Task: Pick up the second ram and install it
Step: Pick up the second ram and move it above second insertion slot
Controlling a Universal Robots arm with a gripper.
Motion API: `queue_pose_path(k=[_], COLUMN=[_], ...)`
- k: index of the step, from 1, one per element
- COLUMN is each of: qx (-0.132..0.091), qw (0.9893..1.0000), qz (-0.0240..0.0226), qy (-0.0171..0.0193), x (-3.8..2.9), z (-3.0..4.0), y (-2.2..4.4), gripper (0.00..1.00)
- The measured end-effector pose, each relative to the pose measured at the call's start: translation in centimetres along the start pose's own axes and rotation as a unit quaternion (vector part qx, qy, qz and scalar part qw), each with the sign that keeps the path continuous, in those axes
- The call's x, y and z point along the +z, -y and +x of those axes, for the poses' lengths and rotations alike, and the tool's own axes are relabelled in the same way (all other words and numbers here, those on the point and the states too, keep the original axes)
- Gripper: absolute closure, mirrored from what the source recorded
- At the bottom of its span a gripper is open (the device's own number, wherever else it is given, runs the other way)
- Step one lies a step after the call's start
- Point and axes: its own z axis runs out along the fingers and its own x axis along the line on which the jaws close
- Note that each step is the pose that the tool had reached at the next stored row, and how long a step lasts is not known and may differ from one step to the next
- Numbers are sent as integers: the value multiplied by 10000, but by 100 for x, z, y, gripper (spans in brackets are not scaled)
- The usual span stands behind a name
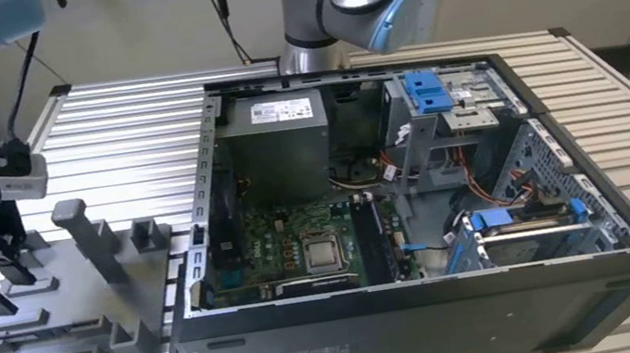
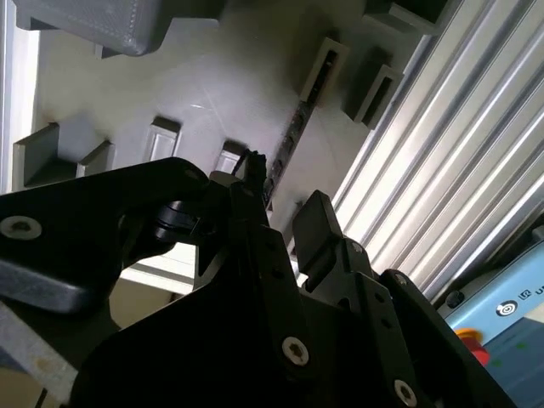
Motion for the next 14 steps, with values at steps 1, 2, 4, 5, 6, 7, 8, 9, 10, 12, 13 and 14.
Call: queue_pose_path(k=[1, 2, 4, 5, 6, 7, 8, 9, 10, 12, 13, 14], qx=[0, 0, 0, 0, 0, 0, 0, -1, -2, -11, -32, -75], qw=[10000, 10000, 10000, 10000, 10000, 10000, 10000, 10000, 10000, 10000, 10000, 9999], qz=[0, 0, 1, 7, 15, 26, 38, 53, 68, 84, 87, 88], qy=[0, 0, 0, 2, 3, 4, 5, 7, 9, 10, 11, 11], x=[0, 0, 1, 5, 9, 16, 23, 33, 43, 69, 78, 87], z=[0, 0, 0, 0, 1, 0, 1, 2, 2, 3, 4, 4], y=[0, 0, 0, -1, -4, -6, -10, -15, -21, -29, -32, -32], gripper=[58, 58, 58, 58, 58, 58, 58, 58, 58, 58, 58, 58])
